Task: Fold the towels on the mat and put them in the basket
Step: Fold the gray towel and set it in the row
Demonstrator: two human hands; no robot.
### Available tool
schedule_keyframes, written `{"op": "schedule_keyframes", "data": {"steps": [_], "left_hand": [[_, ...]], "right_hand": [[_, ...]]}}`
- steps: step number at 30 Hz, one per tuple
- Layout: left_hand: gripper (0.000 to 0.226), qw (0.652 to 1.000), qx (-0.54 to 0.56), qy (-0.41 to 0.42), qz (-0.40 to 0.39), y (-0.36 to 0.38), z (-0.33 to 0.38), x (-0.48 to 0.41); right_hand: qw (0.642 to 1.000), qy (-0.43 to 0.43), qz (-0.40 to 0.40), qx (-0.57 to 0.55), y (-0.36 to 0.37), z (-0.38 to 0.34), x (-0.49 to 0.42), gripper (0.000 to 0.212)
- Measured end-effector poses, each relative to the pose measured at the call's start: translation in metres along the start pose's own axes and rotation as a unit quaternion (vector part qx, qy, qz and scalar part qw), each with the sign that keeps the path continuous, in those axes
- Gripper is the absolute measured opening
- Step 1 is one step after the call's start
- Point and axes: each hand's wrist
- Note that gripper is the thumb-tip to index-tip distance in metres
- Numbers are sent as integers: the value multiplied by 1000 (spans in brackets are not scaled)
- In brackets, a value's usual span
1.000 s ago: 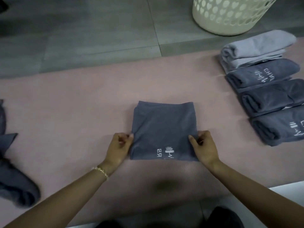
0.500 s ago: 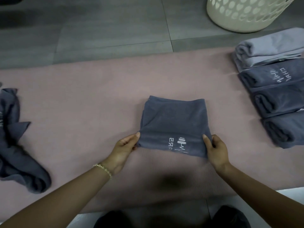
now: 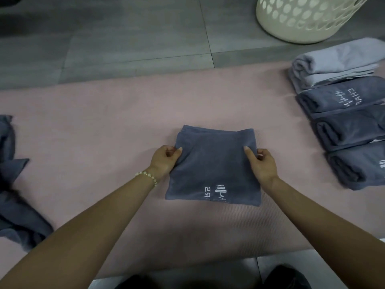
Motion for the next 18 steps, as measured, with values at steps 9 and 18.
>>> {"op": "schedule_keyframes", "data": {"steps": [9,18], "left_hand": [[6,986,36,144,77,2,34,-28],[44,939,-203,263,91,12,10,8]], "right_hand": [[998,-37,44,6,-4,-3,-22,36],[978,-111,98,147,-9,-6,-2,31]]}}
Point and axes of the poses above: each hand's wrist, its own x-axis away from the middle knuckle, its own y-axis out of the palm, z = x × y, and after that the axes turned 11 degrees about x, right-handed
